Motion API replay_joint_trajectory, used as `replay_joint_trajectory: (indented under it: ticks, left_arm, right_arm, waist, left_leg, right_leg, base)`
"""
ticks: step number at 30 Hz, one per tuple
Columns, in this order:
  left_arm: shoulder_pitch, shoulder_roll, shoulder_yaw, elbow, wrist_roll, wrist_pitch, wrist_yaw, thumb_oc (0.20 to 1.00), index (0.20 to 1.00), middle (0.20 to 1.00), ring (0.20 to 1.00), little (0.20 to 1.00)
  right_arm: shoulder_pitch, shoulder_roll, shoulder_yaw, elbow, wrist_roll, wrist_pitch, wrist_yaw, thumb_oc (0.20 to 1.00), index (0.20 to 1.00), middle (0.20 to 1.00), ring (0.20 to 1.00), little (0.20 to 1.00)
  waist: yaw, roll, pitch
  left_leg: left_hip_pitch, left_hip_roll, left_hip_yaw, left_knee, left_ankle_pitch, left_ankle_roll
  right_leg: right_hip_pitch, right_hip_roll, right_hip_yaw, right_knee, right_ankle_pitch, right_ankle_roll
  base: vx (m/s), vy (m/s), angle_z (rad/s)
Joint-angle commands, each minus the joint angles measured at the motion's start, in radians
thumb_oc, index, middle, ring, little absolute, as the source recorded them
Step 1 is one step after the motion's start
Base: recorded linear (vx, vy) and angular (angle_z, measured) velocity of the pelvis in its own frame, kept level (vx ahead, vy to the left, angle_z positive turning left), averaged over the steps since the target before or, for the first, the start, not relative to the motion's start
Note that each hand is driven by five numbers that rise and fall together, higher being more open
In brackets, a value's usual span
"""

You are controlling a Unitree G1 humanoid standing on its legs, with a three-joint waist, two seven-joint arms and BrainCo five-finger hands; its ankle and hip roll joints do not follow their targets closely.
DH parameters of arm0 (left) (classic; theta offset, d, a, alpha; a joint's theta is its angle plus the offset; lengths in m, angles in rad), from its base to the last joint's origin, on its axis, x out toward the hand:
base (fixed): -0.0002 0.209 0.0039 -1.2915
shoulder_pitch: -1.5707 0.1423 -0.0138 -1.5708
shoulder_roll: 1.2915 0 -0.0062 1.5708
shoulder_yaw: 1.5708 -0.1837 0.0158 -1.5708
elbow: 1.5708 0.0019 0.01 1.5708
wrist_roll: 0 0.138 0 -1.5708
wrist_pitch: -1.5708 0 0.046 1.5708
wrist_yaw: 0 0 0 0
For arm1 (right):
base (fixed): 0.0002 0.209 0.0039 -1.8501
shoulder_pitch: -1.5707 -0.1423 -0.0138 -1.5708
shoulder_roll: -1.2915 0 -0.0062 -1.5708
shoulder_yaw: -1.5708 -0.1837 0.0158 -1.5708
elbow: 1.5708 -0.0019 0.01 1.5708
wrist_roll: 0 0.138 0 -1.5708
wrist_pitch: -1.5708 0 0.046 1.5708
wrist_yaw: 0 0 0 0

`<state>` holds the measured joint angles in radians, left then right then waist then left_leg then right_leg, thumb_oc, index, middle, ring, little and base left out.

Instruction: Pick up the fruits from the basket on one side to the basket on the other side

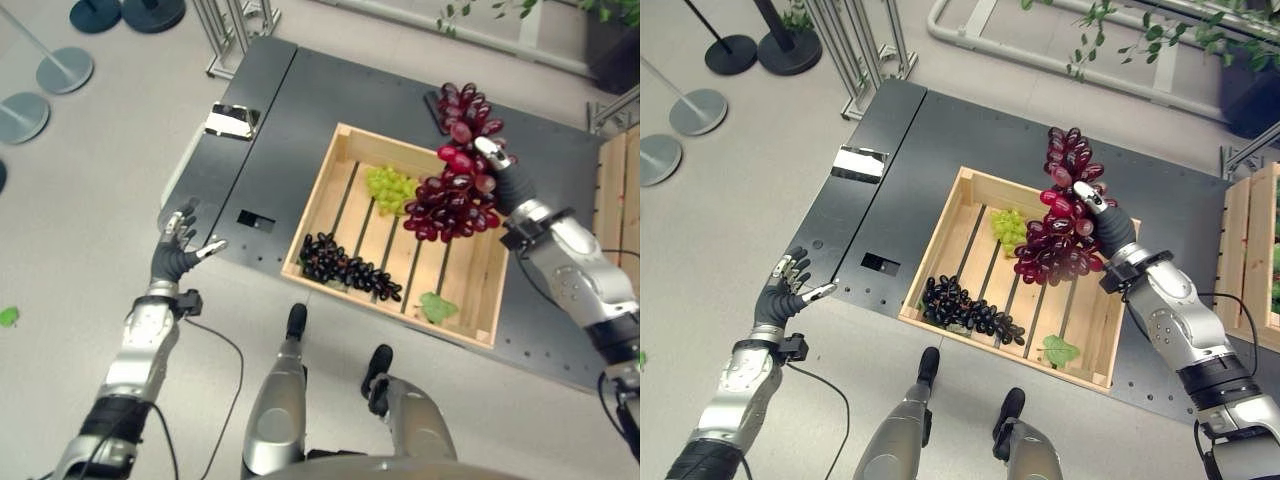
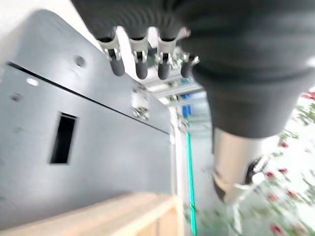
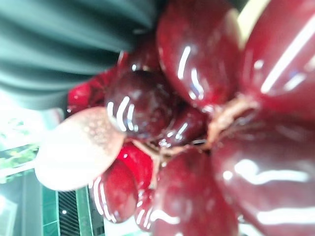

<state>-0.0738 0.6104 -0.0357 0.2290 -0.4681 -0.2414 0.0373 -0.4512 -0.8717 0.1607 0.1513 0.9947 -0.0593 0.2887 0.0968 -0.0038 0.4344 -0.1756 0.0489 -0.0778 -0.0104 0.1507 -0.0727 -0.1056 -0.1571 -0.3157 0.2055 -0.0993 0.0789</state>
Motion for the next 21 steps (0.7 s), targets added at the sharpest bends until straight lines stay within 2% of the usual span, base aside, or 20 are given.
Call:
replay_joint_trajectory:
  ticks: [1, 3, 7, 10, 12, 16, 20, 21]
  left_arm:
    - [0.058, 0.072, 0.002, -0.071, -0.075, -0.029, -0.076, 1.0, 1.0, 1.0, 1.0, 1.0]
    - [0.063, 0.116, 0.002, -0.111, -0.102, -0.018, -0.109, 1.0, 1.0, 1.0, 1.0, 1.0]
    - [0.077, 0.291, -0.007, -0.199, -0.179, 0.02, -0.196, 1.0, 1.0, 1.0, 1.0, 1.0]
    - [0.054, 0.382, -0.045, -0.242, -0.289, 0.046, -0.249, 1.0, 1.0, 1.0, 1.0, 1.0]
    - [0.028, 0.484, -0.081, -0.296, -0.344, 0.06, -0.301, 1.0, 1.0, 1.0, 1.0, 1.0]
    - [-0.077, 0.589, -0.186, -0.318, -0.386, 0.065, -0.317, 1.0, 1.0, 1.0, 1.0, 1.0]
    - [-0.204, 0.655, -0.313, -0.324, -0.416, 0.072, -0.317, 1.0, 1.0, 1.0, 1.0, 1.0]
    - [-0.207, 0.655, -0.315, -0.324, -0.416, 0.072, -0.317, 1.0, 1.0, 1.0, 1.0, 1.0]
  right_arm:
    - [0.009, -0.052, 0.006, -0.09, 0.037, -0.085, 0.013, 0.2, 0.2, 0.2, 0.2, 0.2]
    - [0.032, -0.074, 0.002, -0.116, 0.027, -0.078, 0.021, 0.2, 0.2, 0.2, 0.2, 0.2]
    - [0.064, -0.096, 0.01, -0.127, 0.016, -0.064, 0.032, 0.2, 0.2, 0.2, 0.2, 0.2]
    - [0.085, -0.117, 0.035, -0.141, 0.004, -0.055, 0.037, 0.2, 0.2, 0.2, 0.2, 0.2]
    - [0.097, -0.151, 0.052, -0.143, -0.009, -0.052, 0.043, 0.2, 0.2, 0.2, 0.2, 0.2]
    - [0.1, -0.186, 0.087, -0.167, -0.02, -0.055, 0.053, 0.2, 0.2, 0.2, 0.2, 0.2]
    - [0.085, -0.208, 0.125, -0.177, -0.021, -0.056, 0.052, 0.2, 0.2, 0.2, 0.2, 0.2]
    - [0.086, -0.208, 0.124, -0.177, -0.021, -0.056, 0.052, 0.2, 0.2, 0.2, 0.2, 0.2]
  waist:
    - [-0.025, -0.043, -0.185]
    - [-0.029, -0.043, -0.203]
    - [-0.034, -0.041, -0.232]
    - [-0.04, -0.043, -0.249]
    - [-0.045, -0.043, -0.263]
    - [-0.05, -0.045, -0.28]
    - [-0.057, -0.044, -0.297]
    - [-0.056, -0.044, -0.297]
  left_leg:
    - [0.032, 0.044, 0.033, 0.044, -0.078, -0.021]
    - [0.042, 0.044, 0.037, 0.042, -0.081, -0.02]
    - [0.065, 0.046, 0.043, 0.032, -0.083, -0.019]
    - [0.08, 0.046, 0.046, 0.026, -0.084, -0.019]
    - [0.091, 0.043, 0.047, 0.02, -0.086, -0.019]
    - [0.105, 0.041, 0.051, 0.014, -0.085, -0.02]
    - [0.114, 0.039, 0.054, 0.008, -0.086, -0.021]
    - [0.114, 0.039, 0.054, 0.008, -0.086, -0.021]
  right_leg:
    - [0.006, -0.08, 0.022, -0.088, 0.128, 0.099]
    - [0.017, -0.076, 0.022, -0.097, 0.127, 0.099]
    - [0.037, -0.072, 0.028, -0.11, 0.129, 0.101]
    - [0.052, -0.072, 0.027, -0.115, 0.13, 0.103]
    - [0.062, -0.073, 0.027, -0.121, 0.134, 0.106]
    - [0.077, -0.074, 0.024, -0.13, 0.139, 0.111]
    - [0.084, -0.077, 0.024, -0.136, 0.143, 0.115]
    - [0.084, -0.077, 0.024, -0.136, 0.143, 0.115]
  base:
    - [0.06, 0.0, -0.08]
    - [0.06, -0.005, -0.07]
    - [0.04, -0.004, -0.02]
    - [0.04, -0.007, -0.01]
    - [0.04, 0.005, -0.01]
    - [0.0, 0.0, 0.0]
    - [0.0, 0.0, 0.0]
    - [0.0, 0.0, 0.0]
